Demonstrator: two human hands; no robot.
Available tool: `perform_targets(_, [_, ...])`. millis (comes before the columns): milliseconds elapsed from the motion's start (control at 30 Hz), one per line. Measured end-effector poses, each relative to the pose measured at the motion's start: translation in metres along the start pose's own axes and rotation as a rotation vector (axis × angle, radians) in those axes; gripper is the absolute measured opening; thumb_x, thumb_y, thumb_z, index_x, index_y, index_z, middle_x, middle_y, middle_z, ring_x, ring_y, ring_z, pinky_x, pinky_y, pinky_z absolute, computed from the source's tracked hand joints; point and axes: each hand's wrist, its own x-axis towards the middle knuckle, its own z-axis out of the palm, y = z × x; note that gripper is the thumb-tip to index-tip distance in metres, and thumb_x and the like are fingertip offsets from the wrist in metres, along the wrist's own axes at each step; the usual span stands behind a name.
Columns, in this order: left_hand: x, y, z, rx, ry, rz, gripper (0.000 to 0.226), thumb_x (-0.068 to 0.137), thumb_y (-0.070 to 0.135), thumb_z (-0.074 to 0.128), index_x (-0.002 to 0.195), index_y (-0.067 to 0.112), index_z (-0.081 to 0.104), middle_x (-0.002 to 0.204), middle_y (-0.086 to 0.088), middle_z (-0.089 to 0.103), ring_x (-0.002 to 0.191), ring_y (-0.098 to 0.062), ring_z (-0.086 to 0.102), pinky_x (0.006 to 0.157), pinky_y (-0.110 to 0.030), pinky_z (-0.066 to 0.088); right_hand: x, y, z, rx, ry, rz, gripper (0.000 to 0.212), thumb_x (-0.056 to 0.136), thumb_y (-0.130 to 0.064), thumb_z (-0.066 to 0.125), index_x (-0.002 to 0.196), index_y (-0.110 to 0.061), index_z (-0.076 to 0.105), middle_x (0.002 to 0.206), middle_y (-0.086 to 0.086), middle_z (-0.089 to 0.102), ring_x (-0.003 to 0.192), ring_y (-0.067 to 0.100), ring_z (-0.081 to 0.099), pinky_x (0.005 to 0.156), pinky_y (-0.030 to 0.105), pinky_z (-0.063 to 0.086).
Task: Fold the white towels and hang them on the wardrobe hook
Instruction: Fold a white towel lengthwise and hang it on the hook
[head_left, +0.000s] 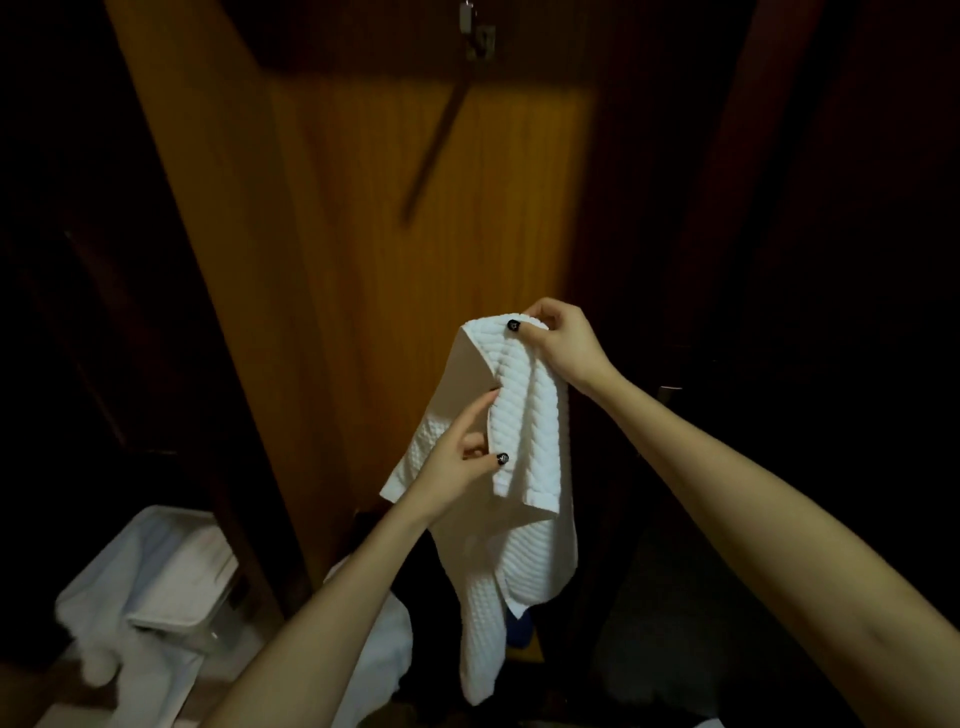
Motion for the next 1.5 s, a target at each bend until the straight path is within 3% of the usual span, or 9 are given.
perform_targets(167, [-0.041,0.05,0.015,0.009,0.226,0.105,0.041,0.088,-0.005,0.059,0.102,0.033,0.068,0.104,0.012,0.067,0.099,-0.005,0.061,0.083,-0.013,0.047,-0.033,-0.007,-0.001,-0.108,-0.047,-0.005,0.013,0.09,-0.022,0.068,0.084,-0.012,0.063,0.074,-0.007,0.061,0.063,0.005,0.053,0.056,0.02,0.039])
perform_targets(333, [-0.049,0.1,0.025,-0.209,0.334,0.159,0.024,0.086,0.001,0.064,0.097,0.021,0.071,0.101,0.0,0.071,0.095,-0.014,0.067,0.077,-0.025,0.055,-0.076,-0.011,0.007,0.097,-0.098,0.132,0.01,0.092,-0.011,0.063,0.086,-0.016,0.07,0.082,-0.003,0.07,0.075,0.007,0.065,0.066,0.022,0.05])
perform_targets(567, [-0.031,0.109,0.043,-0.154,0.424,0.062,0.03,0.09,-0.005,0.054,0.087,0.018,0.073,0.098,-0.006,0.071,0.088,-0.017,0.067,0.068,-0.019,0.051,-0.133,-0.032,-0.018,0.136,0.211,0.009,0.019,0.098,-0.019,0.054,0.087,-0.016,0.069,0.083,-0.003,0.069,0.078,0.008,0.061,0.074,0.029,0.046])
perform_targets(633, [-0.032,0.099,0.051,-0.197,0.445,0.021,0.036,0.091,-0.006,0.049,0.086,0.02,0.074,0.102,-0.011,0.071,0.094,-0.026,0.067,0.077,-0.031,0.055,-0.167,-0.031,-0.015,0.104,0.149,-0.029,0.012,0.094,-0.016,0.061,0.1,-0.022,0.069,0.099,-0.006,0.07,0.092,0.003,0.063,0.084,0.025,0.048])
perform_targets(800, [-0.042,0.107,0.068,-0.27,0.436,-0.011,0.036,0.092,-0.005,0.048,0.089,0.021,0.074,0.099,-0.009,0.071,0.084,-0.028,0.068,0.076,-0.043,0.056,-0.211,-0.025,0.011,0.088,0.074,0.096,0.052,0.086,-0.027,0.071,0.134,-0.026,0.051,0.123,-0.016,0.059,0.11,-0.004,0.056,0.09,0.016,0.047])
perform_targets(933, [-0.048,0.114,0.061,-0.289,0.383,0.023,0.03,0.09,-0.004,0.052,0.098,0.017,0.072,0.094,-0.008,0.072,0.079,-0.022,0.068,0.07,-0.036,0.055,-0.199,-0.034,0.013,0.144,0.256,0.118,0.022,0.093,-0.014,0.061,0.113,-0.02,0.067,0.104,-0.012,0.069,0.097,-0.001,0.064,0.079,0.015,0.049])
perform_targets(1167, [-0.052,0.115,0.025,0.029,0.231,0.158,0.028,0.093,0.012,0.058,0.121,0.015,0.063,0.122,0.001,0.059,0.112,-0.011,0.057,0.091,-0.02,0.048,-0.199,-0.046,-0.014,0.179,0.375,-0.006,0.014,0.094,-0.013,0.061,0.102,-0.022,0.069,0.096,-0.009,0.071,0.094,0.001,0.066,0.082,0.019,0.053])
perform_targets(1367, [-0.053,0.117,0.035,0.373,0.109,0.282,0.041,0.086,0.022,0.068,0.126,0.025,0.058,0.111,0.01,0.046,0.102,0.002,0.045,0.081,-0.004,0.04,-0.182,-0.053,-0.026,0.04,0.231,-0.079,0.018,0.095,-0.005,0.055,0.1,-0.017,0.068,0.096,-0.007,0.07,0.094,0.005,0.065,0.085,0.023,0.051])
perform_targets(1500, [-0.04,0.117,0.031,0.464,0.15,0.293,0.02,0.088,0.026,0.065,0.108,0.03,0.068,0.097,0.009,0.053,0.099,-0.009,0.044,0.075,-0.013,0.032,-0.168,-0.061,-0.041,-0.046,0.166,-0.14,0.016,0.094,-0.005,0.056,0.099,-0.013,0.069,0.094,-0.006,0.069,0.092,0.004,0.064,0.083,0.02,0.049])
